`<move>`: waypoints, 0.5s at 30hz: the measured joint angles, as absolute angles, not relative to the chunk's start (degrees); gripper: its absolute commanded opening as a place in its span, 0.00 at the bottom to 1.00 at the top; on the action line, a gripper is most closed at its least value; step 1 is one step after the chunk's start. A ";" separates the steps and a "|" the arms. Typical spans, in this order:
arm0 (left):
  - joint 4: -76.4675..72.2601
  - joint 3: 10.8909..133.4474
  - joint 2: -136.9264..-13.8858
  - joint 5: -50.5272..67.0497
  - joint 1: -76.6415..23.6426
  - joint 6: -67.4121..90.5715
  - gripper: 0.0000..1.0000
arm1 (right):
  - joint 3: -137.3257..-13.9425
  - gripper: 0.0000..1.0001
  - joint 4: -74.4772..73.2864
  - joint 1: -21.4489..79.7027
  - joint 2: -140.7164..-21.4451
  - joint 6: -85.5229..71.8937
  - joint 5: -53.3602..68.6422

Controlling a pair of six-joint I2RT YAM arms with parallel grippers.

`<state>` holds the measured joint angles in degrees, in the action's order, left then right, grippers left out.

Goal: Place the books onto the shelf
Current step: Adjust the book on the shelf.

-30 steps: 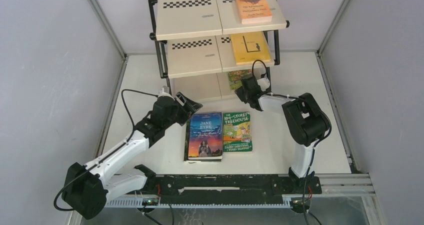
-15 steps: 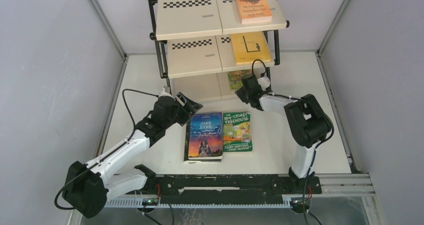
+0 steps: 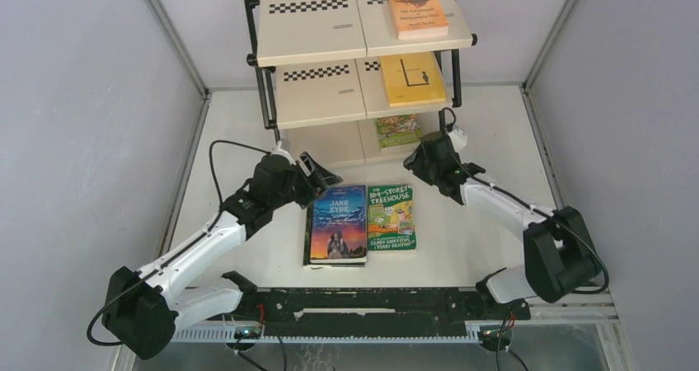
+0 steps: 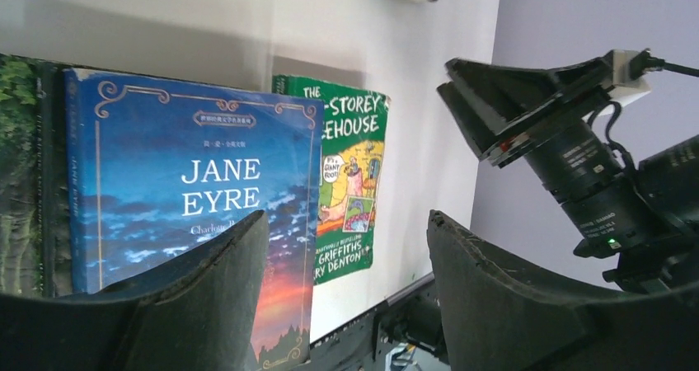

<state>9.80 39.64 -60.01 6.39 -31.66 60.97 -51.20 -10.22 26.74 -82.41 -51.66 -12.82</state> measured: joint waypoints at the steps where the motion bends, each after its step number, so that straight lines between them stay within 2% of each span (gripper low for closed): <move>1: 10.09 39.92 -60.01 6.76 -32.05 60.73 0.74 | -49.98 0.56 -11.25 26.83 -81.19 -50.92 -12.80; 6: 12.45 40.10 -60.12 7.75 -35.11 59.57 0.74 | -42.76 0.57 -16.34 28.53 -75.68 -47.59 -12.25; 15: 15.68 39.44 -60.51 7.49 -40.16 59.48 0.74 | -38.98 0.57 -20.34 34.50 -74.08 -45.89 -10.52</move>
